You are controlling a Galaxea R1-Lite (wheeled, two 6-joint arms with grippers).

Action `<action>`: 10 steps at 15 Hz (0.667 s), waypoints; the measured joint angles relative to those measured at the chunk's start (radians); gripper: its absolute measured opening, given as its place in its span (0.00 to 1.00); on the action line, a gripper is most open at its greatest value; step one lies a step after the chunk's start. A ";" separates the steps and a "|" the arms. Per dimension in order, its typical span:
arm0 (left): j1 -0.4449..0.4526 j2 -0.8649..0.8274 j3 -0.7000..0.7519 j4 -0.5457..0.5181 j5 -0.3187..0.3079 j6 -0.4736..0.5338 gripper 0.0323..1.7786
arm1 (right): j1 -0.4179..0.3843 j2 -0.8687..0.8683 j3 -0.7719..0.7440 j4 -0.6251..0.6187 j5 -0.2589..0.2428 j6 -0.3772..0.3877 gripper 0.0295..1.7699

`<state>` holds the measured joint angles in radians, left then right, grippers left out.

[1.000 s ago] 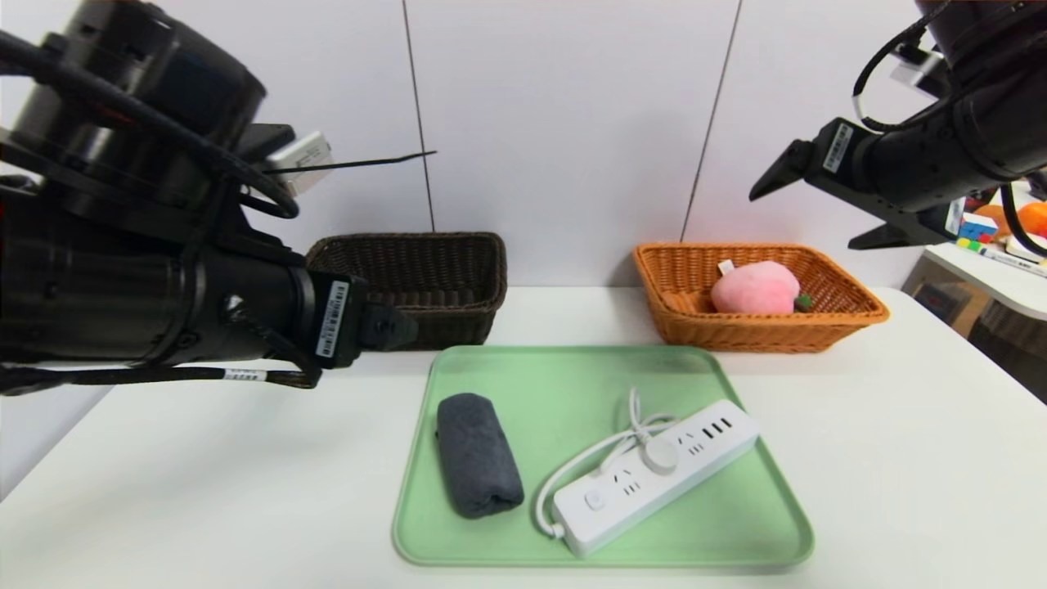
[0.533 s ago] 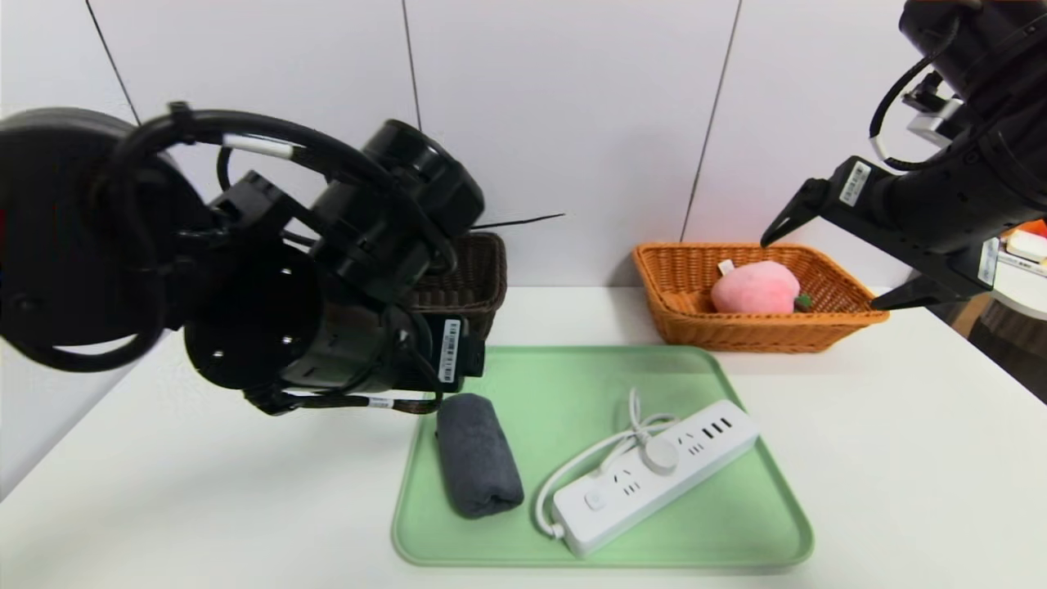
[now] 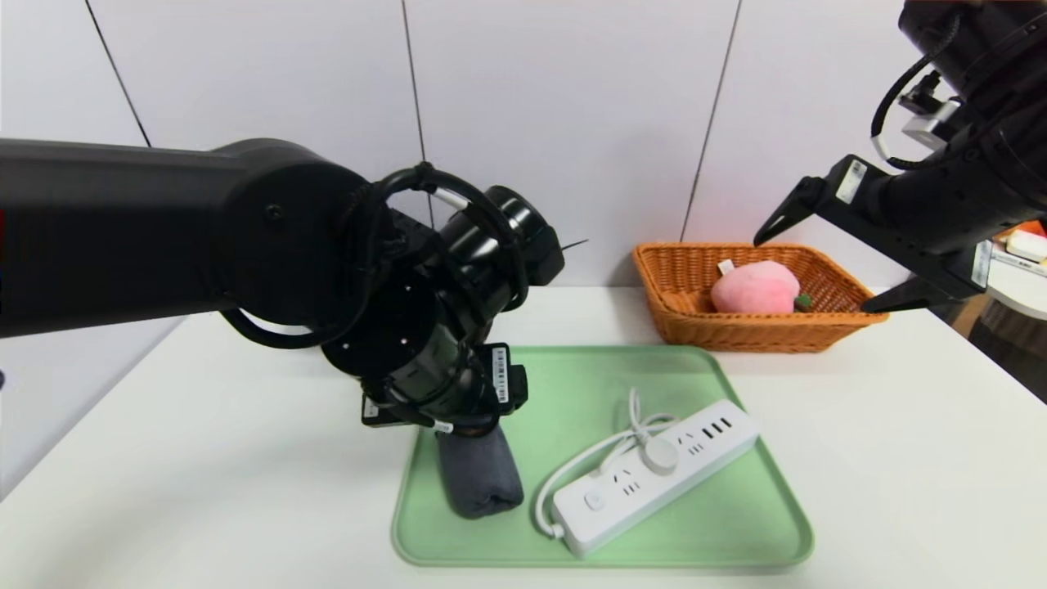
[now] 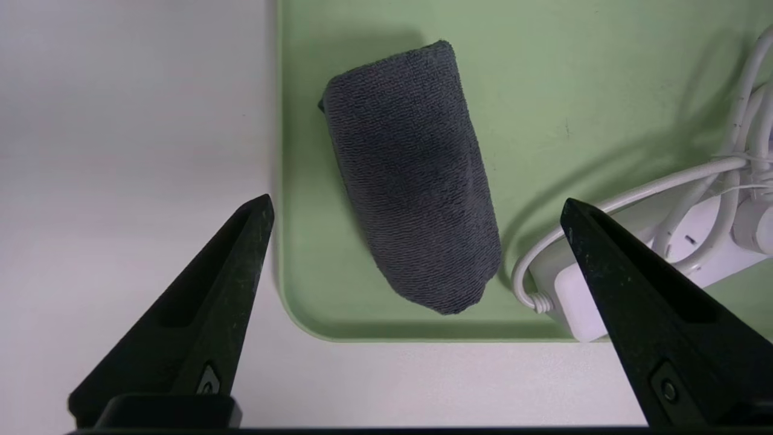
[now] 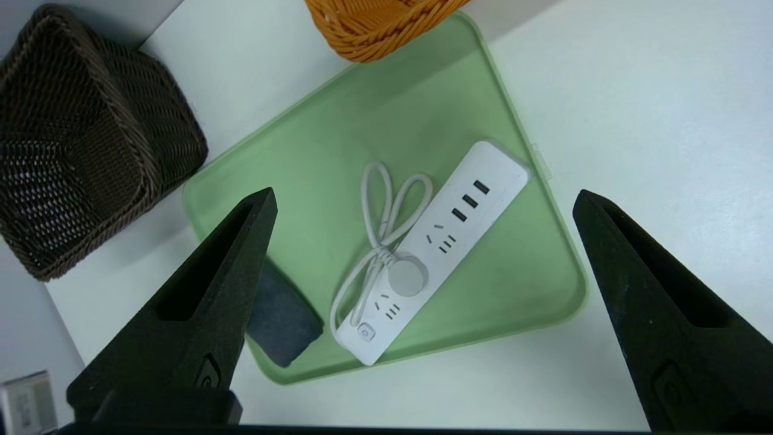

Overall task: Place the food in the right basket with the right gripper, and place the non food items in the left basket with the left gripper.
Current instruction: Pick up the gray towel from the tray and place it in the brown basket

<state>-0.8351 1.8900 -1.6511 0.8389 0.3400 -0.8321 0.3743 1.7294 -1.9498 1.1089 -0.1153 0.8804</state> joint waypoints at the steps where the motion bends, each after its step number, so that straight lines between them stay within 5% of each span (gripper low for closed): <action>1: 0.000 0.016 -0.011 0.006 -0.005 -0.020 0.95 | 0.002 -0.001 0.000 0.000 0.003 0.002 0.96; 10: 0.006 0.100 -0.034 0.015 -0.045 -0.080 0.95 | 0.016 -0.013 0.000 -0.003 0.004 0.001 0.96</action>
<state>-0.8289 1.9902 -1.6847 0.8538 0.2953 -0.9121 0.3906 1.7164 -1.9498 1.1060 -0.1111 0.8813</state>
